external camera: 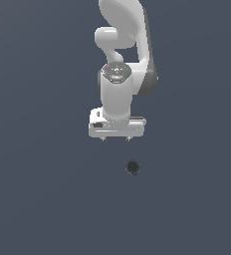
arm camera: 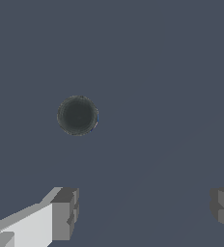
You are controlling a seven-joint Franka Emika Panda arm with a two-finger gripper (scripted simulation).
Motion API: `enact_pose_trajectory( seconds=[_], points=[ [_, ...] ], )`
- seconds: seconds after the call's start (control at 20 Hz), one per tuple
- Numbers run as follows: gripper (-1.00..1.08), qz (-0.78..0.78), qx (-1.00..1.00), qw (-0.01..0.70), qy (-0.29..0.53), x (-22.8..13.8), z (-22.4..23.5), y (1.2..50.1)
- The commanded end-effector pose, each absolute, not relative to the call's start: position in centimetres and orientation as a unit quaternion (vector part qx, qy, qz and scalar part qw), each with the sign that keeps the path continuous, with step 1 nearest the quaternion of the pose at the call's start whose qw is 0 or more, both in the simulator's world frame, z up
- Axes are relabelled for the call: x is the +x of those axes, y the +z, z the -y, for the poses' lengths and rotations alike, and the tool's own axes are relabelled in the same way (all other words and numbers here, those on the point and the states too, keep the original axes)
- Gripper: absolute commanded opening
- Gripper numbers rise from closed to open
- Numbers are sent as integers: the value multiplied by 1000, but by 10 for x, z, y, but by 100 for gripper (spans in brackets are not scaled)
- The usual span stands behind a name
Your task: Pick up the object and move it to a goal position.
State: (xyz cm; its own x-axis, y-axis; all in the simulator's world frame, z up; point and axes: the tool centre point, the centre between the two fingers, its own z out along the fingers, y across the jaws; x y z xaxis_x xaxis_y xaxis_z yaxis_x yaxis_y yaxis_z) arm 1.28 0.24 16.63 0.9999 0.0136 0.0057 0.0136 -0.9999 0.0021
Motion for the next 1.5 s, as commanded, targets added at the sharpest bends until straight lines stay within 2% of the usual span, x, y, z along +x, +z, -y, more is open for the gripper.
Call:
enact_pose_trajectory(
  seconds=[0.0,0.75,1.45],
  points=[
    [100,-22,1000,2,2,18,-8,160],
    [100,-171,985,2,0,64,-66,84],
    [100,-204,979,0,-1,72,-80,61]
  ],
)
